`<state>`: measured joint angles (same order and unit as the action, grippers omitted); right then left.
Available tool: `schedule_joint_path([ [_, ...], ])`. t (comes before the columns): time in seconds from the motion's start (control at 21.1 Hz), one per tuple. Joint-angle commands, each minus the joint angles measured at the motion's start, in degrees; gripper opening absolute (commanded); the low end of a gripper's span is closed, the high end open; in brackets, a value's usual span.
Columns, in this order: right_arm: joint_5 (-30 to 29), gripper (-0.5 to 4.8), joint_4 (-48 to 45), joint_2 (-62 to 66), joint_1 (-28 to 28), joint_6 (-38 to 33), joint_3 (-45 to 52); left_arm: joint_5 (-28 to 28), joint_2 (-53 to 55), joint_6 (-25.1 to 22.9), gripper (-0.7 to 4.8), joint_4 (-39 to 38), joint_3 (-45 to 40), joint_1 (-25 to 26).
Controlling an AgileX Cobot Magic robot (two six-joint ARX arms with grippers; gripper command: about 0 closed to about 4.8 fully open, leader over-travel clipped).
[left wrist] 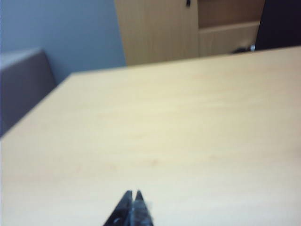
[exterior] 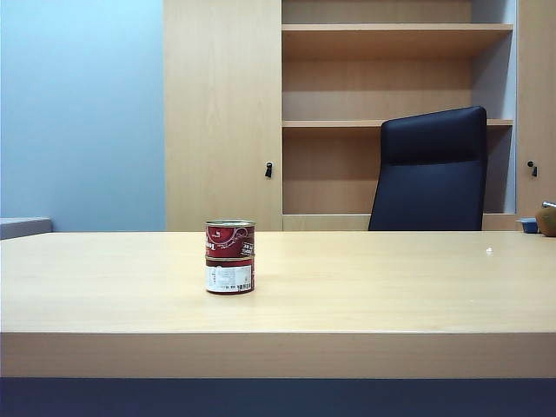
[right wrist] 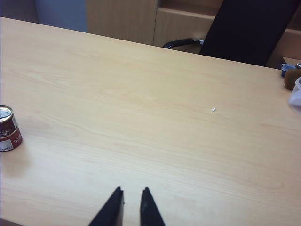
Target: Stack a can of tomatoes on the right onto the can of tomatoes on the left.
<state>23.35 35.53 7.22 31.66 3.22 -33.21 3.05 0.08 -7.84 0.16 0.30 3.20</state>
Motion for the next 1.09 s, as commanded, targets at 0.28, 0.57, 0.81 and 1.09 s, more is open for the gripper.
schedule_joint_path([
  [0.28, -0.1, 0.67, -0.6, -0.1, 0.0, -0.2, -0.2, -3.3, 0.1, 7.5, -0.04, -9.2, 0.2, -0.1],
  [0.57, -0.1, 0.67, -0.6, -0.1, 0.0, -0.2, -0.2, -3.7, 0.1, 8.5, -0.04, -10.8, 0.2, 0.0],
  [0.81, -0.1, 0.67, -0.6, -0.1, 0.0, -0.2, -0.2, -3.7, 0.1, 8.5, -0.04, -10.8, 0.2, 0.0],
  [1.09, -0.1, 0.67, -0.6, -0.1, 0.0, -0.2, -0.2, -3.7, 0.1, 8.5, -0.04, -10.8, 0.2, 0.0],
])
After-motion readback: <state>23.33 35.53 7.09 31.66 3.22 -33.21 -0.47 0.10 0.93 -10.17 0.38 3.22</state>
